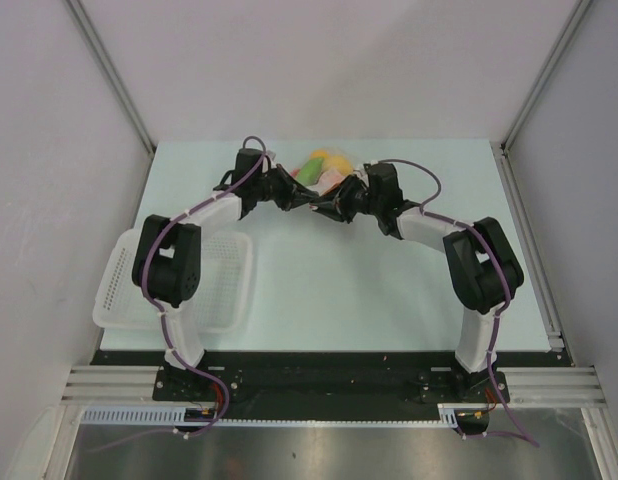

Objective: Open the zip-top bag and remove the fake food

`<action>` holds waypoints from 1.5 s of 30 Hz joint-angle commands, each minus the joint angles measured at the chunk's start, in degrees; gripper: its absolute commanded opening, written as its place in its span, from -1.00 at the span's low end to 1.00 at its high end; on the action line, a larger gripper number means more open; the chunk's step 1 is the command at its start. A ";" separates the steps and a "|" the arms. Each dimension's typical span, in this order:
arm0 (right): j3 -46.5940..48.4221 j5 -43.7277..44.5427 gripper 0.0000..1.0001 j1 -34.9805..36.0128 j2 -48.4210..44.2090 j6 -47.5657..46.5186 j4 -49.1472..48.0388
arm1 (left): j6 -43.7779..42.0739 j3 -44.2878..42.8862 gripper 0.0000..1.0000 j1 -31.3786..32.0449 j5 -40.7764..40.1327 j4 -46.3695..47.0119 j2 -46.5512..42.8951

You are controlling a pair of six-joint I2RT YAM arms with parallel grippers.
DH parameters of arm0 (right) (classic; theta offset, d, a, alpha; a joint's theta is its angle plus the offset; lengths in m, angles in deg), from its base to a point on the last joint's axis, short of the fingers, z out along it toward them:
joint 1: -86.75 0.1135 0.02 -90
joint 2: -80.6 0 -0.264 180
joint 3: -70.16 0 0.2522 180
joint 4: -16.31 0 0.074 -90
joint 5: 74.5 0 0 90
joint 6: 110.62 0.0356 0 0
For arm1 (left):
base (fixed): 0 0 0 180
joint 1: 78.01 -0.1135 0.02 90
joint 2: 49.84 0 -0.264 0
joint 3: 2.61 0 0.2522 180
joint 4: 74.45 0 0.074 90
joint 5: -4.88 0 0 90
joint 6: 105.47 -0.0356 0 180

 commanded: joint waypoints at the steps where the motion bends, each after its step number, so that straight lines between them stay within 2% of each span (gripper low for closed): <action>1: -0.17 -1.05 -0.42 -0.11 0.30 -0.23 -3.24 | 1.18 0.63 -1.00 0.41 2.05 2.84 -2.85; 8: -0.43 -1.23 -0.78 -0.11 -0.22 -0.50 -2.63 | 1.00 0.28 -1.00 0.41 2.32 2.14 -2.59; 9: -0.43 -1.31 -0.94 -0.03 -0.31 -0.50 -2.62 | 1.09 0.19 -0.99 0.41 2.49 1.88 -2.59; 10: -0.52 -1.32 -1.00 -0.11 -0.40 -1.02 -2.54 | 0.74 0.02 -0.91 0.41 2.58 1.35 -2.77; 11: -0.61 -1.23 -1.00 -0.20 -0.57 -1.29 -1.84 | 0.04 -0.24 -0.73 0.32 2.32 -0.92 -2.94; 12: -0.61 -1.05 -1.00 -0.20 -0.84 -1.64 -1.66 | -1.18 -1.81 -0.33 0.24 0.66 -3.20 -3.20; 13: -0.61 -1.05 -1.00 -0.29 -0.93 -1.99 -1.74 | -4.59 -3.05 -0.12 0.24 -0.31 -10.10 -3.55; 15: -0.61 -1.14 -1.00 -0.38 -1.01 -2.08 -2.36 | -7.86 -6.29 0.21 0.24 -3.20 -15.94 -4.43; 16: -0.61 -1.40 -1.00 -0.46 -1.01 -1.99 -2.71 | -9.44 -6.66 0.22 0.15 -4.00 -19.71 -5.22; 19: -0.61 -1.49 -1.00 -0.64 -0.93 -1.64 -3.33 | -8.76 -3.60 0.10 0.15 -6.03 -20.98 -8.56; 22: -0.61 -2.10 -1.00 -0.73 -0.84 -1.12 -3.68 | -5.78 1.59 -0.14 0.06 -5.25 -16.42 -11.20; 27: -0.69 -2.55 -1.00 -0.46 -1.28 -1.38 -3.06 | -2.60 2.83 -0.22 0.32 0.64 -10.00 -8.04; 29: -0.61 -2.81 -1.00 -0.46 -1.02 -0.94 -3.93 | -2.34 2.65 -0.20 0.32 0.38 -9.73 -7.87; 32: -0.61 -3.42 -1.00 -0.46 -0.93 -0.06 -5.00 | -2.60 1.95 0.02 0.24 0.12 -10.95 -6.90; 36: -0.61 -3.51 -1.00 -0.38 -1.02 -0.06 -5.00 | -2.60 0.90 0.03 0.24 -0.14 -9.90 -5.41; 38: -0.61 -3.60 -1.00 -0.38 -1.02 0.03 -5.08 | -3.12 -0.85 -0.08 0.24 0.12 -10.69 -3.74; 39: -0.61 -3.69 -1.00 -0.29 -1.01 0.20 -5.08 | -3.21 -1.38 -0.22 0.15 0.55 -10.96 -3.21; 43: -0.61 -3.78 -1.00 -0.38 -1.19 0.03 -5.00 | -4.18 -2.88 -0.45 0.06 -0.49 -11.83 -2.94; 45: -0.61 -3.95 -1.00 -0.29 -1.19 0.12 -5.17 | -4.71 -3.41 -0.63 -0.20 -0.50 -12.36 -2.42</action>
